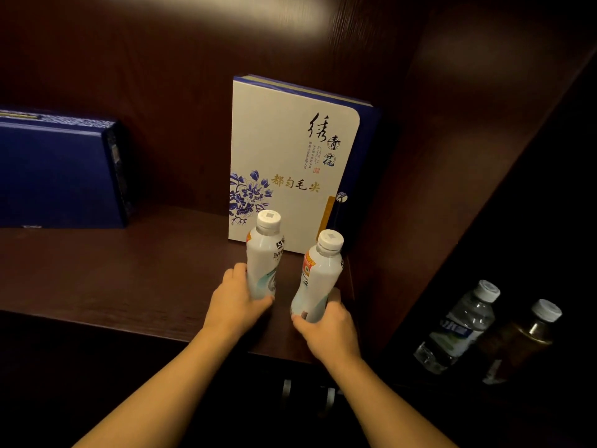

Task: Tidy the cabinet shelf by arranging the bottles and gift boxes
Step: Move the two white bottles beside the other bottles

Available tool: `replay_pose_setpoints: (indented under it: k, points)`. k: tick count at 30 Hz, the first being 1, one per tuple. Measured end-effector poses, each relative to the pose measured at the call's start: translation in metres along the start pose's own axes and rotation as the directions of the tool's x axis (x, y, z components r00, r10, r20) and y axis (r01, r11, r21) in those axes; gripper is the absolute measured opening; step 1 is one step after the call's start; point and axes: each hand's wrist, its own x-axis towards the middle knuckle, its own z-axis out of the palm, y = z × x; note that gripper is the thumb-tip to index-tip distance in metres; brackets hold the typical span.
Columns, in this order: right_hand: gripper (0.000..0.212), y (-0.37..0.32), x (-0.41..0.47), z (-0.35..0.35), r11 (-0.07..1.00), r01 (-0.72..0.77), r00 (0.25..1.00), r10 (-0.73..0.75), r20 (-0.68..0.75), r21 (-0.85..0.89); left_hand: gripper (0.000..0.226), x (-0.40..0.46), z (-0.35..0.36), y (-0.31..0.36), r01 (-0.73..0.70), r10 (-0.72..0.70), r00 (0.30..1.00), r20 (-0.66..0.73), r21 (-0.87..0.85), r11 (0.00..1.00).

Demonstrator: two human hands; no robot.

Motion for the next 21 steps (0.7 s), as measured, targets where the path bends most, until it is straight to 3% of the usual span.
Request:
replay_pose_setpoints:
  k: [4, 7, 10, 16, 21]
  points:
    - [0.043, 0.016, -0.028, -0.015, 0.998, 0.028, 0.995, -0.033, 0.089, 0.057, 0.06, -0.045, -0.007, 0.007, 0.02, -0.02, 1.0, -0.01, 0.002, 1.0]
    - [0.056, 0.032, -0.052, -0.03, 0.987, 0.085, 0.983, -0.105, 0.152, 0.134, 0.061, -0.081, -0.008, 0.015, 0.029, -0.03, 0.999, -0.041, -0.011, 1.0]
    - [0.056, 0.052, -0.077, -0.05, 0.971, 0.144, 0.963, -0.182, 0.199, 0.191, 0.062, -0.122, 0.0, 0.027, 0.053, -0.058, 0.997, -0.06, -0.08, 0.995]
    - [0.076, 0.101, -0.113, -0.103, 0.947, 0.151, 0.939, -0.227, 0.259, 0.283, 0.063, -0.203, 0.023, 0.062, 0.071, -0.092, 0.989, -0.114, -0.176, 0.982]
    - [0.077, 0.153, -0.127, -0.162, 0.944, 0.164, 0.945, -0.234, 0.231, 0.285, 0.068, -0.26, 0.054, 0.107, 0.042, -0.07, 0.99, -0.123, -0.218, 0.975]
